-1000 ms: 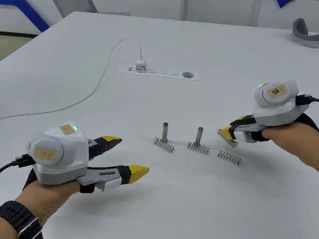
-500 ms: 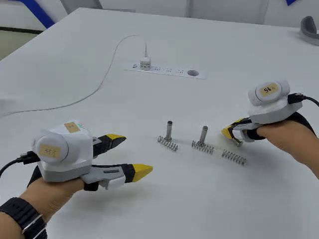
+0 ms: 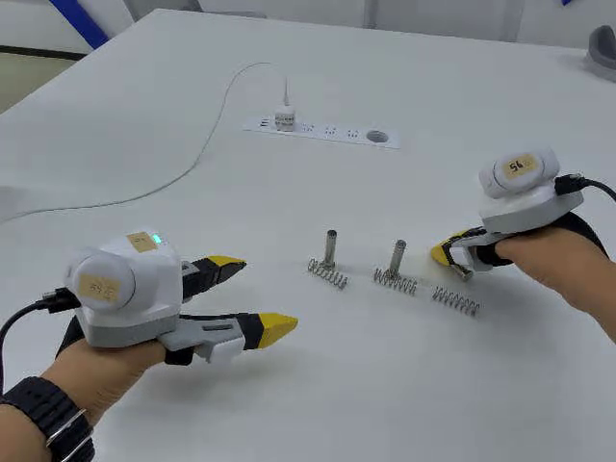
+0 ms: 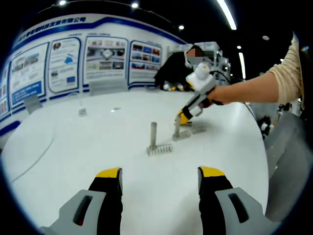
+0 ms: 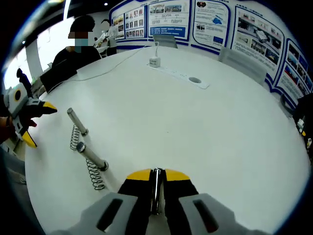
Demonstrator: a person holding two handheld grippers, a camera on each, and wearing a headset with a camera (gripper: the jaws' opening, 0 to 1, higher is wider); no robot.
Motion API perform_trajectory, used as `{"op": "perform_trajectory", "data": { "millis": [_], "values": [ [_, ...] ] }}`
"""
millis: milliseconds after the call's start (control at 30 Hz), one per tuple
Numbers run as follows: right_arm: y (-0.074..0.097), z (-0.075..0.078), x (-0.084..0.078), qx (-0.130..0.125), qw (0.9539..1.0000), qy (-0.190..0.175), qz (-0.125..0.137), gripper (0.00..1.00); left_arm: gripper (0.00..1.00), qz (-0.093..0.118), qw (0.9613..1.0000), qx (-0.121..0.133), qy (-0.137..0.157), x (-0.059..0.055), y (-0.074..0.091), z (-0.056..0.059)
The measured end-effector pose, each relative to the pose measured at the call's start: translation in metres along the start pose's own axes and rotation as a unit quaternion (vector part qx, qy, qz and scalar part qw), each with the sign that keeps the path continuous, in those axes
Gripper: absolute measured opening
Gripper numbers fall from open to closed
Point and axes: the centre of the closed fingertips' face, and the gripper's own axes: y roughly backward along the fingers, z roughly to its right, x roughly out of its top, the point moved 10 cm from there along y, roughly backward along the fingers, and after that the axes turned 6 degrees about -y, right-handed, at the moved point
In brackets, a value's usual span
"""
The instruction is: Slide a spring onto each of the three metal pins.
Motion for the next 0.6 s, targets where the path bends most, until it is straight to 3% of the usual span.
{"op": "perform_trajectory", "data": {
  "millis": [400,600],
  "values": [
    [0.0005,-0.0004,0.0019,0.002,0.9997,-0.022,-0.013,0.09,0.63,0.001,1.0,-0.001,0.003,0.0,-0.001,0.0002],
    [0.004,-0.0046,0.0016,-0.001,0.9997,-0.025,-0.005,0.09,0.63,0.002,1.0,0.0,0.003,0.0006,-0.0008,0.0001]
  ]
}}
